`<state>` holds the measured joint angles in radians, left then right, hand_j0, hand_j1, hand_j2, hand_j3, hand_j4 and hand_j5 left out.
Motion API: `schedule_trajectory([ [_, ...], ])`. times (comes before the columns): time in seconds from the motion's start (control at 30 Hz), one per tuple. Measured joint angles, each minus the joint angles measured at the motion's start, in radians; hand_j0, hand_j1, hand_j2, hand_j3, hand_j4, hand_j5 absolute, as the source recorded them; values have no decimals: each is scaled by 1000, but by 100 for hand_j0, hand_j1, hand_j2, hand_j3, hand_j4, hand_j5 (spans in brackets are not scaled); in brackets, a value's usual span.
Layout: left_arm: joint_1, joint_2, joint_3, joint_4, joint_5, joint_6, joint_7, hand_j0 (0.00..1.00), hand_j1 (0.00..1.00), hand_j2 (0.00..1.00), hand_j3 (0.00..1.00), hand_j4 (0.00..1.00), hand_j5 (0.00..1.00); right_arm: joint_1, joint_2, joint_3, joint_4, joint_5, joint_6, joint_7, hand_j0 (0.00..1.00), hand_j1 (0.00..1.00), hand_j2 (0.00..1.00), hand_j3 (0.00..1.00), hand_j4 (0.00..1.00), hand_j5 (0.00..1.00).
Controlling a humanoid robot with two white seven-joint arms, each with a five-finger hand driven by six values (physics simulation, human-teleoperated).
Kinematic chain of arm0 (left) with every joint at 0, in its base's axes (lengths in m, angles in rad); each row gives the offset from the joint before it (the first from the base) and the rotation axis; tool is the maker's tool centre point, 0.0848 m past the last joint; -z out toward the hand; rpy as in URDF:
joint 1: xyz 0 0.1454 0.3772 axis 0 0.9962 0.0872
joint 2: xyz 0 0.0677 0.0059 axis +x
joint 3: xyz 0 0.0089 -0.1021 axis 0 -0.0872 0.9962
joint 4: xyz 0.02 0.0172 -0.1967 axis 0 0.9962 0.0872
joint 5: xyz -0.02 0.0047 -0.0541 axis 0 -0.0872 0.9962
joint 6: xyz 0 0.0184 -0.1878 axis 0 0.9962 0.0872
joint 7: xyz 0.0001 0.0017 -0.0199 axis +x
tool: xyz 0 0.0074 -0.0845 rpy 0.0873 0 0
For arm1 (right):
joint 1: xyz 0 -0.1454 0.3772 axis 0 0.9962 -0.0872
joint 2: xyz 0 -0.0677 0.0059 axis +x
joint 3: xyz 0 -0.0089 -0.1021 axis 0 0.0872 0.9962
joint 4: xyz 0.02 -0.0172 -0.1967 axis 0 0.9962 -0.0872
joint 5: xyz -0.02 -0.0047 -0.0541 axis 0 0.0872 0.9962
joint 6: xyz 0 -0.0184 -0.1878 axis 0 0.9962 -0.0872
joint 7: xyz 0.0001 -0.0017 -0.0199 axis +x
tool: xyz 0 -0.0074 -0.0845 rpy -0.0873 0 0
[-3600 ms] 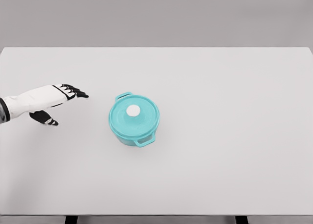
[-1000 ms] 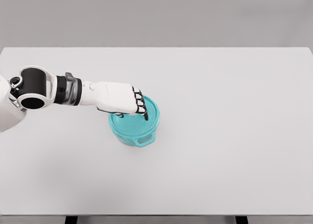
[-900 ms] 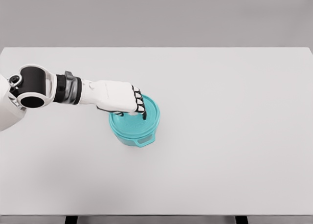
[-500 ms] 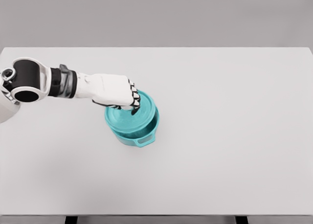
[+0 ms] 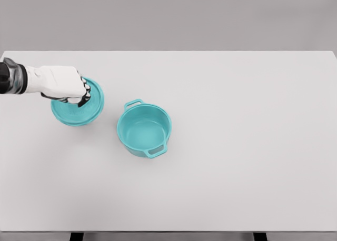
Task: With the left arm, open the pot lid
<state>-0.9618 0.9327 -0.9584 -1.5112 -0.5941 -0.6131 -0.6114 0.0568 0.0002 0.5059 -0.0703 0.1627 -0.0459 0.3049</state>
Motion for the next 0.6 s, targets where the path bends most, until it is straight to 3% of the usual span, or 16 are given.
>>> schedule_trajectory([
  [0.03,2,0,0,21,-15,0,0,46,46,46,46,46,46,0,0,0,0,0,0,0,100,100,100,100,100,100],
  [0.1,2,-4,0,60,-32,0,0,78,78,78,78,78,78,0,0,0,0,0,0,0,100,100,100,100,100,100],
  [0.17,3,-14,0,88,-41,0,0,96,96,96,96,96,96,0,0,0,0,0,0,0,100,100,100,100,100,100],
  [0.47,5,-39,1,169,-34,0,0,100,100,100,100,100,100,0,0,0,1,0,0,0,100,100,100,100,100,100],
  [0.6,2,-150,30,373,87,0,0,100,100,100,100,100,100,0,0,0,0,0,0,0,100,100,100,100,100,100],
])
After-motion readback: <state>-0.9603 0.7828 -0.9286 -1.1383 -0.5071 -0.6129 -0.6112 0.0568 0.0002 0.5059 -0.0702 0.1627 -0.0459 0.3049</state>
